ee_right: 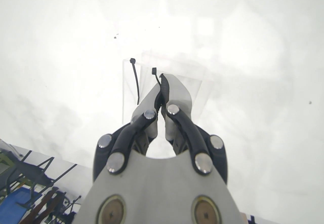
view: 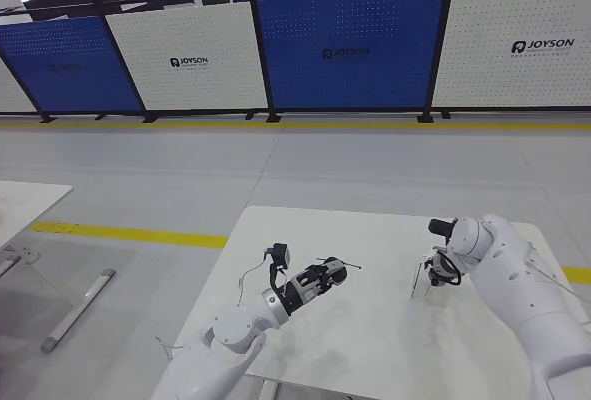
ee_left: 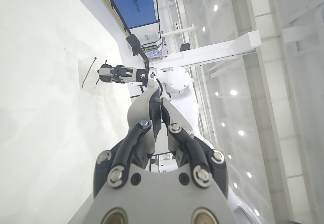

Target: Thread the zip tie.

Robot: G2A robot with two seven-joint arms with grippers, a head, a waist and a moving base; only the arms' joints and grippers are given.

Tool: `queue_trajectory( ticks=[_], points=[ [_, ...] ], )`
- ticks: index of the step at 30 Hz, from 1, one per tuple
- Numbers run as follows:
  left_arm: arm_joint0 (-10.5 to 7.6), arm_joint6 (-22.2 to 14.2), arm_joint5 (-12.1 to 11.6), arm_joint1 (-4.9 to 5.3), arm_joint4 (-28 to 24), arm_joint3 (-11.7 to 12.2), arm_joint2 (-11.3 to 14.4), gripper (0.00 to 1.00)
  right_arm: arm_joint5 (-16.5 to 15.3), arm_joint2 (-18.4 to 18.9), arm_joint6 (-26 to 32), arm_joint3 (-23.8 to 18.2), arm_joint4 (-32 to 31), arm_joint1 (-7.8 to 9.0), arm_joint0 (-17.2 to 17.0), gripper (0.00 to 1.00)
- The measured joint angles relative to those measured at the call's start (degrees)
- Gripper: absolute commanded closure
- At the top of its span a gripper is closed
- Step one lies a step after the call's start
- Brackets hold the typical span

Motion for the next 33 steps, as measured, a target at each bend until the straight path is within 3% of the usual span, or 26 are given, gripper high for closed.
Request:
queue_trajectory(
  ticks=[16,33],
  points=[
    [0.0,0.0,0.0,0.0,0.0,0.0,0.0,1.0,1.5,9.7,4.3,-16.9,-1.0,7.12,-8.2,1.0],
    [0.0,0.0,0.0,0.0,0.0,0.0,0.0,1.0,0.7,10.9,2.3,-17.2,-0.2,7.51,-9.2,1.0]
  ],
)
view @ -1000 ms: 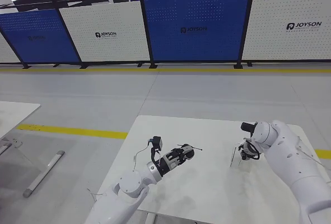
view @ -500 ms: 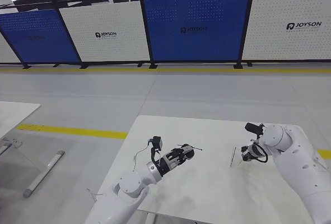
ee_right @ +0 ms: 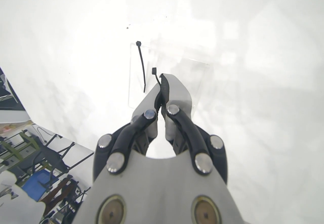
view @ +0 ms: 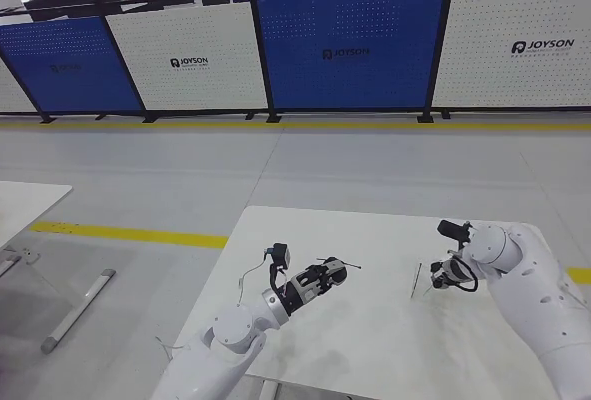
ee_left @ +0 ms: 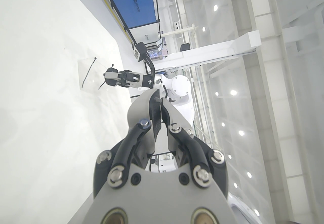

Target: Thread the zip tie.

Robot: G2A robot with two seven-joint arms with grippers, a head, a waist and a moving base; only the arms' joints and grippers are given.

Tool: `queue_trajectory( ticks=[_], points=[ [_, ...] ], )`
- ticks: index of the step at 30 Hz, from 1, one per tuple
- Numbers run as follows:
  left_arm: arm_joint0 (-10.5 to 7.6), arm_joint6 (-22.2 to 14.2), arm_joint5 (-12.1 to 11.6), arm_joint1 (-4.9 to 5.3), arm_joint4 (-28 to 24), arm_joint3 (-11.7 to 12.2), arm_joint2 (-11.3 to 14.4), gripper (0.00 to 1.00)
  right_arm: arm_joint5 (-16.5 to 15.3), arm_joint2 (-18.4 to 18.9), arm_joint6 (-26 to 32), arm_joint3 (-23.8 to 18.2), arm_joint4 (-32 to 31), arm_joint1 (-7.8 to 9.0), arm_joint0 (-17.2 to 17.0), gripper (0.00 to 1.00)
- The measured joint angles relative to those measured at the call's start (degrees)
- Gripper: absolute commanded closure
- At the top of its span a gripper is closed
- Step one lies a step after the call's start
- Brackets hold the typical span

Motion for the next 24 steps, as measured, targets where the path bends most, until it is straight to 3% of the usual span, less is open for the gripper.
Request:
queue_trajectory(
  ticks=[4,8,12,17,24],
  points=[
    [0.0,0.0,0.0,0.0,0.0,0.0,0.0,1.0,-0.7,2.3,-1.8,-1.2,0.6,0.87,-0.7,1.0],
    [0.0,0.0,0.0,0.0,0.0,0.0,0.0,1.0,-1.0,5.4,-4.2,-4.9,0.7,2.23,-2.9,1.0],
    [0.0,0.0,0.0,0.0,0.0,0.0,0.0,1.0,-0.3,9.8,-5.3,-11.7,0.8,4.05,-7.1,1.0],
    [0.0,0.0,0.0,0.0,0.0,0.0,0.0,1.0,-0.8,14.0,-1.6,-20.9,1.6,5.83,-12.5,1.0],
    [0.0,0.0,0.0,0.0,0.0,0.0,0.0,1.0,-0.8,14.0,-1.8,-20.6,1.6,5.81,-12.4,1.0]
  ],
)
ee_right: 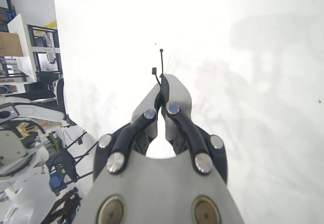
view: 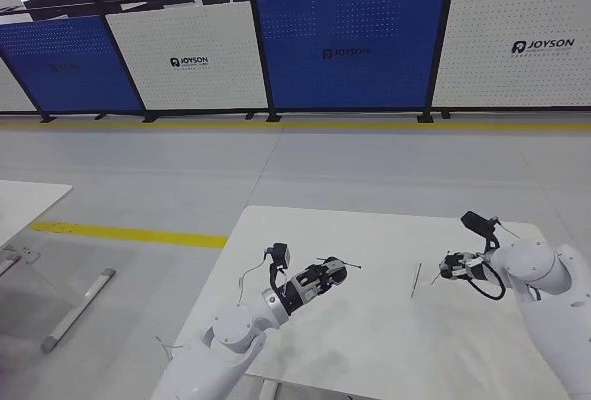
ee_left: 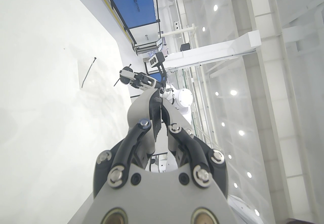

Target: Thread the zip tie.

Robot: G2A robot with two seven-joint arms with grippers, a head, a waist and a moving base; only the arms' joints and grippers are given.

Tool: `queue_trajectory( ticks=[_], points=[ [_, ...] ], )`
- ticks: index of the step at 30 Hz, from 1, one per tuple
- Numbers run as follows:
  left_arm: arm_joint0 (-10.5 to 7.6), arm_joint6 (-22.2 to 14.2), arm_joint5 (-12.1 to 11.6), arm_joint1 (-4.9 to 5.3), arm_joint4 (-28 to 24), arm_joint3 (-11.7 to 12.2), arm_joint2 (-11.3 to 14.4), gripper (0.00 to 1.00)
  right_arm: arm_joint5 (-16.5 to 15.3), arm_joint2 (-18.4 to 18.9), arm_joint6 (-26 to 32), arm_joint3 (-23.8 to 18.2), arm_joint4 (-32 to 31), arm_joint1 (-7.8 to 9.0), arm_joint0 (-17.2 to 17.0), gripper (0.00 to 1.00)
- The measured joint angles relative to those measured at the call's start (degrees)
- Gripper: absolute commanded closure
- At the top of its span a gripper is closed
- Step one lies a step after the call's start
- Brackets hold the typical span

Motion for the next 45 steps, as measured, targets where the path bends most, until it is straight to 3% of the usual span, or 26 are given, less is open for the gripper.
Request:
queue_trajectory(
  ticks=[8,13,20,23,25,39,45],
  points=[
    [0.0,0.0,0.0,0.0,0.0,0.0,0.0,1.0,-0.1,0.0,-0.3,-0.2,-0.1,0.0,-0.2,1.0],
    [0.0,0.0,0.0,0.0,0.0,0.0,0.0,1.0,-1.4,2.1,-8.4,-3.2,2.4,0.18,-3.1,1.0],
    [0.0,0.0,0.0,0.0,0.0,0.0,0.0,1.0,-5.2,9.3,-17.4,-15.0,8.4,1.37,-12.3,1.0],
    [0.0,0.0,0.0,0.0,0.0,0.0,0.0,1.0,-7.0,10.2,-20.5,-21.5,6.3,1.81,-16.9,1.0],
    [0.0,0.0,0.0,0.0,0.0,0.0,0.0,1.0,-7.3,9.8,-22.3,-23.6,2.8,1.91,-18.5,1.0],
    [0.0,0.0,0.0,0.0,0.0,0.0,0.0,1.0,-7.2,9.8,-22.5,-23.4,3.9,1.88,-18.5,1.0],
    [0.0,0.0,0.0,0.0,0.0,0.0,0.0,1.0,-4.7,9.9,-35.2,-28.0,5.7,1.22,-22.6,1.0]
  ],
)
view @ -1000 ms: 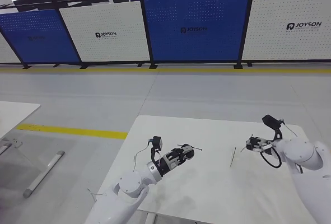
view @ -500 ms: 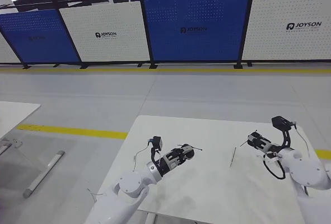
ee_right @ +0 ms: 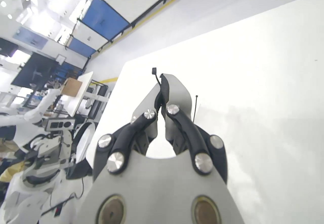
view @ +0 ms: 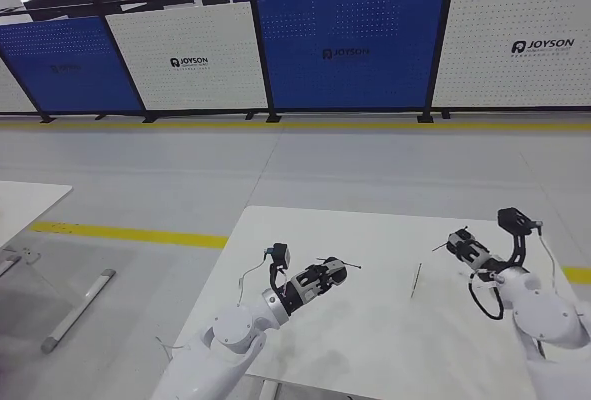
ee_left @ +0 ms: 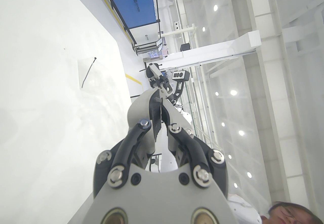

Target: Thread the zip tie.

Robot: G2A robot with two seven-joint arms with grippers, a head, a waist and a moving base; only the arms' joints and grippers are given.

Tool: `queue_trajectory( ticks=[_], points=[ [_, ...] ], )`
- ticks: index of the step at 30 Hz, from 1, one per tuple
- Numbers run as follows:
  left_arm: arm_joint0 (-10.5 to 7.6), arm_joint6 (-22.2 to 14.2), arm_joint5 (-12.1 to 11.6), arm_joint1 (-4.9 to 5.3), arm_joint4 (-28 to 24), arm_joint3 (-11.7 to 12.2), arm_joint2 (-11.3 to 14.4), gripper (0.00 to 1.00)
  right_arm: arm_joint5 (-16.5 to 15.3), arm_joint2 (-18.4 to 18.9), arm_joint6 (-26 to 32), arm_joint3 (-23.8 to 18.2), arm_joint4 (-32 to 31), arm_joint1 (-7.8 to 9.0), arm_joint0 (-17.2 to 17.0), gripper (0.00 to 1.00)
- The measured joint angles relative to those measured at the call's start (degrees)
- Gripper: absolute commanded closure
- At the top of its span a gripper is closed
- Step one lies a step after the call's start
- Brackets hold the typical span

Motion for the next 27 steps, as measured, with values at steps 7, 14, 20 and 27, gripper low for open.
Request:
queue_trajectory(
  ticks=[7,14,20,27],
  points=[
    [0.0,0.0,0.0,0.0,0.0,0.0,0.0,1.0,-0.1,-3.0,-6.2,-8.9,-3.3,-0.35,-5.6,1.0],
    [0.0,0.0,0.0,0.0,0.0,0.0,0.0,1.0,0.7,-7.2,-5.9,-9.6,-4.2,-1.06,-3.9,1.0],
    [0.0,0.0,0.0,0.0,0.0,0.0,0.0,1.0,0.7,-7.3,-5.8,-9.5,-4.3,-1.07,-3.8,1.0],
    [0.0,0.0,0.0,0.0,0.0,0.0,0.0,1.0,0.7,-7.3,-5.8,-9.5,-4.3,-1.07,-3.8,1.0]
  ],
)
